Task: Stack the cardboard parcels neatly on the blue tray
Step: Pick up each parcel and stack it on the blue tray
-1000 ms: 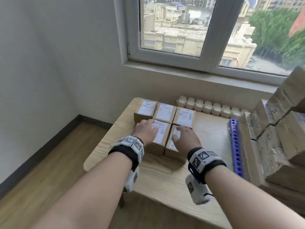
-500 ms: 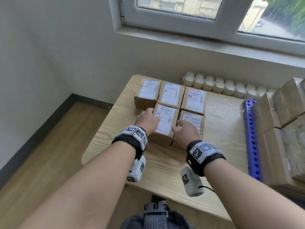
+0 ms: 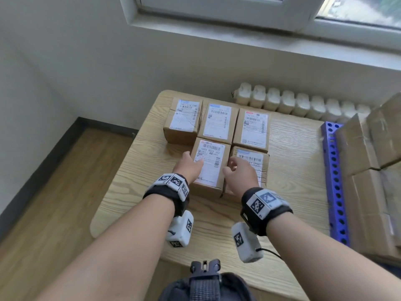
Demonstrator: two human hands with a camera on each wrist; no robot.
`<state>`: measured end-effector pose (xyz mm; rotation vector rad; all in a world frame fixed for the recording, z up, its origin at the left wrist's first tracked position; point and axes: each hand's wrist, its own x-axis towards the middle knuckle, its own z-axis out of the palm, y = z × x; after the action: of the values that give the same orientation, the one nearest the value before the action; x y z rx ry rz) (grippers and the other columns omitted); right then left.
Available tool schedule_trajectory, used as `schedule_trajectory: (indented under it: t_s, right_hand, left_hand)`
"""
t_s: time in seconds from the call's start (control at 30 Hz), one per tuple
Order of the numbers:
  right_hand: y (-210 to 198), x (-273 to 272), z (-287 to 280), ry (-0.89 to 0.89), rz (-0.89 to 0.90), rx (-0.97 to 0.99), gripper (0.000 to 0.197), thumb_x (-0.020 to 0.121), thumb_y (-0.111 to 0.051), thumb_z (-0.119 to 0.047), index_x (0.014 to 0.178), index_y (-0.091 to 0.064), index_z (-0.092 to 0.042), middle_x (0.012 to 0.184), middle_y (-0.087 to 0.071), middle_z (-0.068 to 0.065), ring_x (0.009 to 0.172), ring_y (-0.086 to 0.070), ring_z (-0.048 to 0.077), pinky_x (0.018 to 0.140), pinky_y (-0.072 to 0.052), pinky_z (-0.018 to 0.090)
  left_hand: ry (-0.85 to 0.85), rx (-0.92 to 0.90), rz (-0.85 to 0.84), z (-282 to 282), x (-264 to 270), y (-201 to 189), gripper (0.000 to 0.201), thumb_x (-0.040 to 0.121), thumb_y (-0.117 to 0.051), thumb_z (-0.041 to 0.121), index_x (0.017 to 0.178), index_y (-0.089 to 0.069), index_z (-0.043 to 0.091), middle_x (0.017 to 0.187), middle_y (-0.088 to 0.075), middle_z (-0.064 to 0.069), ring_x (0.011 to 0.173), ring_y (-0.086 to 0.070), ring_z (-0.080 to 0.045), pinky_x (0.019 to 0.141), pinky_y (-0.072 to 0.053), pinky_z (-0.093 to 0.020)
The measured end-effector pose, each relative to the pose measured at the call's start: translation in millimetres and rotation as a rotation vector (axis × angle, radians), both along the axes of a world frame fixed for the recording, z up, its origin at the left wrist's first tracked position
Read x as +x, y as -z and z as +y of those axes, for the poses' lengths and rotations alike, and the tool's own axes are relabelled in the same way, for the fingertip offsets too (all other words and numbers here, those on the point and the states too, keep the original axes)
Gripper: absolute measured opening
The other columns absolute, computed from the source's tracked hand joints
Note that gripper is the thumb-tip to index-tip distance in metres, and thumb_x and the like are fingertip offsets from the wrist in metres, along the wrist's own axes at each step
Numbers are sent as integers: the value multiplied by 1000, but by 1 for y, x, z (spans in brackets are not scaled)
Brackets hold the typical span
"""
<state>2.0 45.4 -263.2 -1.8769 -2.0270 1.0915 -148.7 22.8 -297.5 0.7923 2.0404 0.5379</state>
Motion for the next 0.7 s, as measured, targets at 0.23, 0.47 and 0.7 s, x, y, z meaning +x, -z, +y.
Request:
schedule_trajectory:
  t_s: [0.23, 0.47, 0.7]
  right_hand:
    - [4, 0, 1, -32, 20, -31, 18, 91, -51, -18, 98, -63, -6, 94, -66, 8, 87, -61, 26, 77, -54, 40]
    - [2, -3, -4, -33, 107, -145, 15, 88, -52, -16, 84, -58, -2, 78, -57, 9, 69, -51, 23, 61, -39, 31]
    - [0, -7, -17, -72, 221, -192, 30, 81, -48, -15, 102, -69, -10, 98, -71, 10, 78, -59, 24, 66, -48, 33]
  left_hand:
    - [-92, -76, -87, -5, 3, 7, 56, 97, -49, 44, 137, -43, 6, 132, -57, -11, 117, -57, -30, 100, -45, -39]
    - [-235, -48, -278, -17, -2, 17, 102, 55, -57, 68, 141, -46, 13, 134, -59, -8, 118, -58, -29, 106, -42, -44]
    - [-391, 81, -306, -45, -16, -2, 85, 52, -62, 69, 117, -57, 14, 108, -70, -7, 96, -68, -27, 91, -53, -45]
